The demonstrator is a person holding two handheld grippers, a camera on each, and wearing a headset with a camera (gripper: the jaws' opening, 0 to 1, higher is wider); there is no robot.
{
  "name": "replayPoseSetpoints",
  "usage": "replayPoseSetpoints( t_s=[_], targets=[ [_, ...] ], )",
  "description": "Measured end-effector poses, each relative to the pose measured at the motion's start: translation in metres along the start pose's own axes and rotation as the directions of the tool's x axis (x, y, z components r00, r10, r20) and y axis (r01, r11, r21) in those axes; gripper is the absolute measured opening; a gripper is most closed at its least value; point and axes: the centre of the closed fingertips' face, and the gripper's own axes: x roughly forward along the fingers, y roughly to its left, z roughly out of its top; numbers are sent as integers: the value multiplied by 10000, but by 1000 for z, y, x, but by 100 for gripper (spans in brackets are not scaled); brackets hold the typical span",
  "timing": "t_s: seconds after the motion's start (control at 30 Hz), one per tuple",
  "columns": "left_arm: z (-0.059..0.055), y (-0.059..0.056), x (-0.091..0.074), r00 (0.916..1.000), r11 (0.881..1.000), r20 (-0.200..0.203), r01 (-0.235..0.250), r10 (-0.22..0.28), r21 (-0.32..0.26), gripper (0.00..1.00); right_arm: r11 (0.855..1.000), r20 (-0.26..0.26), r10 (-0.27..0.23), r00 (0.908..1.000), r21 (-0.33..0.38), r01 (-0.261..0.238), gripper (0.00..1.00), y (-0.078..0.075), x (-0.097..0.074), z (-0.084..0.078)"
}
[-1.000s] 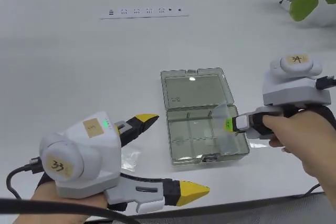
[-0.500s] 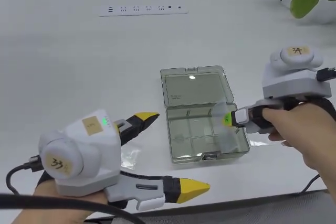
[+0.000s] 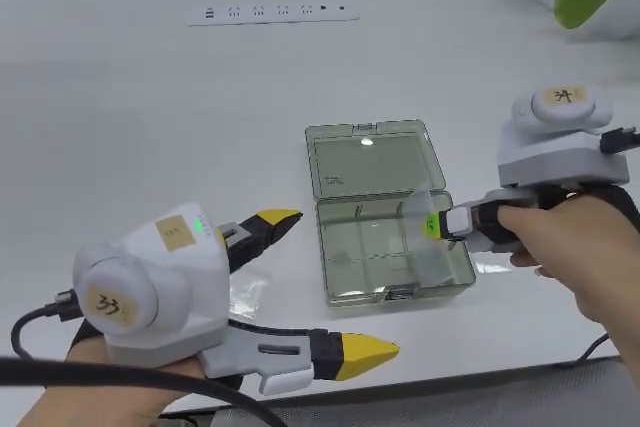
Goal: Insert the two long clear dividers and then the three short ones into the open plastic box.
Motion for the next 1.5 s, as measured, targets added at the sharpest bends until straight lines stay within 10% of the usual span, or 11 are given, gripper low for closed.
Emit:
replayPoseSetpoints(
  t_s=[1.5],
  targets=[
    [2,4,-3,9972,9975,-265,-707,705,-88,97,9816,357,1409,9894,-1349,-1349,13,1,26,-6]
  ],
)
